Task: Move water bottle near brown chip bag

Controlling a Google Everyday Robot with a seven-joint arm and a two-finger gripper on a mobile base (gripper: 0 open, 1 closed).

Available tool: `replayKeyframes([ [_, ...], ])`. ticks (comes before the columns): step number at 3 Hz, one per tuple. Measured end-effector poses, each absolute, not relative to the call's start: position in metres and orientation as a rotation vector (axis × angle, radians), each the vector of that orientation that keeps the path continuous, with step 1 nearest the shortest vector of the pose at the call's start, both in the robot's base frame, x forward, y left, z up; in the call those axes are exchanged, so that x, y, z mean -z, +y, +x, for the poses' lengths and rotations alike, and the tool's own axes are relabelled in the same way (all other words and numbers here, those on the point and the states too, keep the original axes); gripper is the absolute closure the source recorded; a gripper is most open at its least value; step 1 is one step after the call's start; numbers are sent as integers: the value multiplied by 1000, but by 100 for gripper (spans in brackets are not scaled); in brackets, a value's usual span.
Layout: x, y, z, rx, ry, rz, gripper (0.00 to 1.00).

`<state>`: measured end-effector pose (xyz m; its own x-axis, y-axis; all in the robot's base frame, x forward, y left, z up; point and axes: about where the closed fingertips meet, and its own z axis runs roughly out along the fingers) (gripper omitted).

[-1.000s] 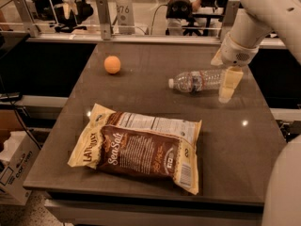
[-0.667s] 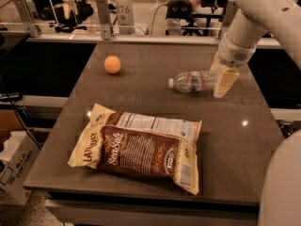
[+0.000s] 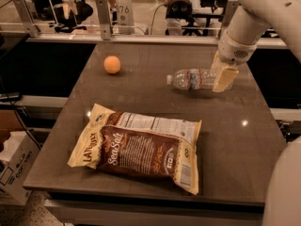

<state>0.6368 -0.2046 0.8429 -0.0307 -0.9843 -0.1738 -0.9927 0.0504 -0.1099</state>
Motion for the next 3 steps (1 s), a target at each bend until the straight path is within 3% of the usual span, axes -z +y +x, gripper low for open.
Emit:
replayKeyframes([
  [1,-859,-198,622,-59,2095,-2037,100],
  [3,-869,-163,566,-113,2037,-2095,100],
])
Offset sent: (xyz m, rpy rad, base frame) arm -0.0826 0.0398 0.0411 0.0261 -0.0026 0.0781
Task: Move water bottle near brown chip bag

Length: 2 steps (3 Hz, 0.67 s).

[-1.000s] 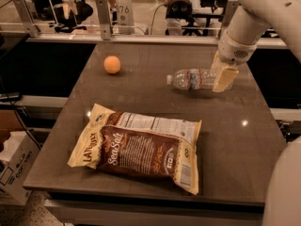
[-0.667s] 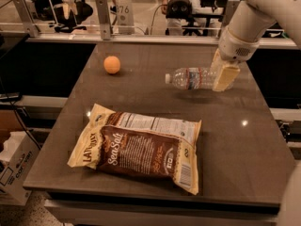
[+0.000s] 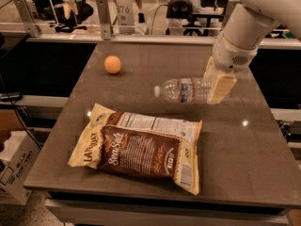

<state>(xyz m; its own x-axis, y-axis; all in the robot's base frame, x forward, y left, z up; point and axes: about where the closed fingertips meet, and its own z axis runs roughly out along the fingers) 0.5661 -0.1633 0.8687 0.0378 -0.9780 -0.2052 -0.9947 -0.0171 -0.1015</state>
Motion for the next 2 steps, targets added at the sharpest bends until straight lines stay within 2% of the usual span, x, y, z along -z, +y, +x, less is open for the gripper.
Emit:
replayKeyframes([
  [1,-857,-147,542,-131,2026,-2151,100],
  [2,-842,-136,529,-152,2038,-2189,85],
])
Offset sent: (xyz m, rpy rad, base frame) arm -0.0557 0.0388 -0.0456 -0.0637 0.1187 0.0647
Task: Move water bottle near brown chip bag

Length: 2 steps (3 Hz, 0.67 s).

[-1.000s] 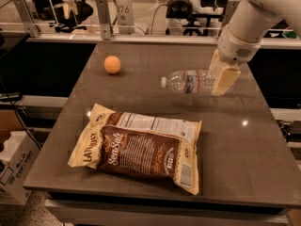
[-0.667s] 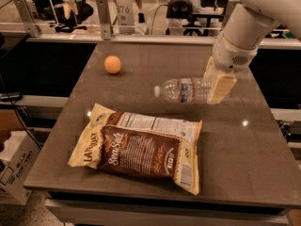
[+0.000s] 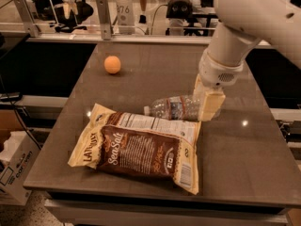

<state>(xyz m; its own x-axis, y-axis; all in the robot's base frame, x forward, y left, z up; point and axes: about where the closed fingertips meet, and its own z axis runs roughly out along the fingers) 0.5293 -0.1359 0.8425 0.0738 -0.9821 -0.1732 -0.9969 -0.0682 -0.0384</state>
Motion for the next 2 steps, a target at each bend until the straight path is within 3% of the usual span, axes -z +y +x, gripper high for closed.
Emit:
replayKeyframes([
  [2,-823,-129,524,-149,2069,-2231,38],
])
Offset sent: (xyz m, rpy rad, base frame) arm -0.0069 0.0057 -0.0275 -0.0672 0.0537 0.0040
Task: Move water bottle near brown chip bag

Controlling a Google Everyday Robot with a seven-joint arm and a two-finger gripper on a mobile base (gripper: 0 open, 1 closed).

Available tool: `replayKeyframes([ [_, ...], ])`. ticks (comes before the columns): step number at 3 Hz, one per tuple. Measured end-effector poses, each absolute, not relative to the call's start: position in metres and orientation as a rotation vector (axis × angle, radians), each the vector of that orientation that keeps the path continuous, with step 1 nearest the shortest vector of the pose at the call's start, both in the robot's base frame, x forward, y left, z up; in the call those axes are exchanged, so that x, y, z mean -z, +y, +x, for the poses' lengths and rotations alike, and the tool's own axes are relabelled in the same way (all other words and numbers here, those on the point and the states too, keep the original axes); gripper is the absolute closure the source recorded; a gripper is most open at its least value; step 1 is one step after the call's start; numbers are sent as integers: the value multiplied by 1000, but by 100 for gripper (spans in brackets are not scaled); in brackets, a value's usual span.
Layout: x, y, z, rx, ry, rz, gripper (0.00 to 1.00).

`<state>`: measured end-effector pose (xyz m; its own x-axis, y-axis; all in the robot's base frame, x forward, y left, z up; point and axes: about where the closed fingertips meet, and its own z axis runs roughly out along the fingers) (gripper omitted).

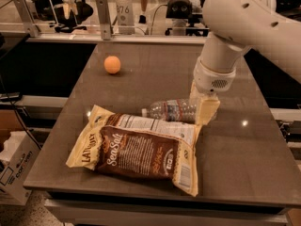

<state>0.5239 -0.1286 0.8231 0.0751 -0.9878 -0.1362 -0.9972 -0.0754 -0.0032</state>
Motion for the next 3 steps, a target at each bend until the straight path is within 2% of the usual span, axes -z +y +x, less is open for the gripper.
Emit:
replayKeyframes([
  [1,-821,-130,525,-142,2078,-2233,15],
  [2,-822,-136,529,-127,2090,-2226,0],
  [3,-822,-136,529,-127,2090,-2226,0],
])
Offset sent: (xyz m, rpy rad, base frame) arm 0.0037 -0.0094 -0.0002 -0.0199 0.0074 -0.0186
